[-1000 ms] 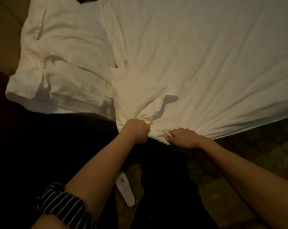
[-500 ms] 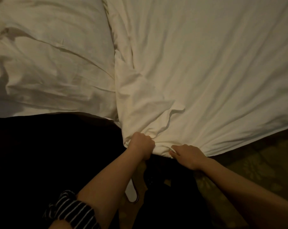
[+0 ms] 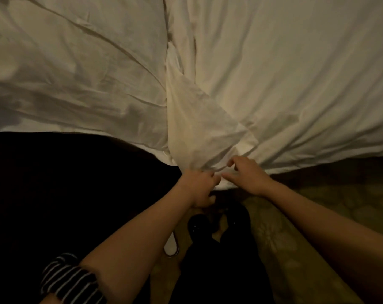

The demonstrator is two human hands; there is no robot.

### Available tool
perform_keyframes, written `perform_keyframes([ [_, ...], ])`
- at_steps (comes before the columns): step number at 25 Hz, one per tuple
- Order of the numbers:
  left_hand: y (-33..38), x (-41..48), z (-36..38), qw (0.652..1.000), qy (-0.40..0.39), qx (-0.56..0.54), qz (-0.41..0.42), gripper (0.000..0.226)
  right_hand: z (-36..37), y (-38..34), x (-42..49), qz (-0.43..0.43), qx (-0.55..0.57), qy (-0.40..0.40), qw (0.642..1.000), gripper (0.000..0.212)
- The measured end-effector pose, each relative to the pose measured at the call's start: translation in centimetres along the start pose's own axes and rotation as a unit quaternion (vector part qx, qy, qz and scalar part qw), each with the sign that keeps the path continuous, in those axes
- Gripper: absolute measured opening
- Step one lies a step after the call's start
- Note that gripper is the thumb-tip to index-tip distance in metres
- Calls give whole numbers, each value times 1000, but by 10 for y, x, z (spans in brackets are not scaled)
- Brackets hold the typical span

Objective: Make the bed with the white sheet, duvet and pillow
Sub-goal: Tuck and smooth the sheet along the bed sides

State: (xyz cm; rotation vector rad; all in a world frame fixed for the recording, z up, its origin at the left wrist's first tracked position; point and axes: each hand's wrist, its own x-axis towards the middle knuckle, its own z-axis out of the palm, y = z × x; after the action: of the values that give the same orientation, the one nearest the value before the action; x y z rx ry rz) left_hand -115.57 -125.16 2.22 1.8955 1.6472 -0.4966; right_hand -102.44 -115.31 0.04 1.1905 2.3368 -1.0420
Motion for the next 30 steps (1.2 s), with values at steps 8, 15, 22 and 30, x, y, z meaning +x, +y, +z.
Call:
perform_keyframes([
  [8,-40,4,-9,992,55,-23,-111,37,-39,-41,74,23,-70,115,991,74],
  [15,-54,-11,-24,948,216,-63,-224,23,-39,-70,76,2,-61,115,992,32],
  [22,-83,-23,-84,825,258,-315,-392,64,-19,-142,39,-186,48,44,980,17],
  [30,-99,-20,-95,863,224,-222,-396,23,-20,-141,42,-196,98,-32,975,21],
])
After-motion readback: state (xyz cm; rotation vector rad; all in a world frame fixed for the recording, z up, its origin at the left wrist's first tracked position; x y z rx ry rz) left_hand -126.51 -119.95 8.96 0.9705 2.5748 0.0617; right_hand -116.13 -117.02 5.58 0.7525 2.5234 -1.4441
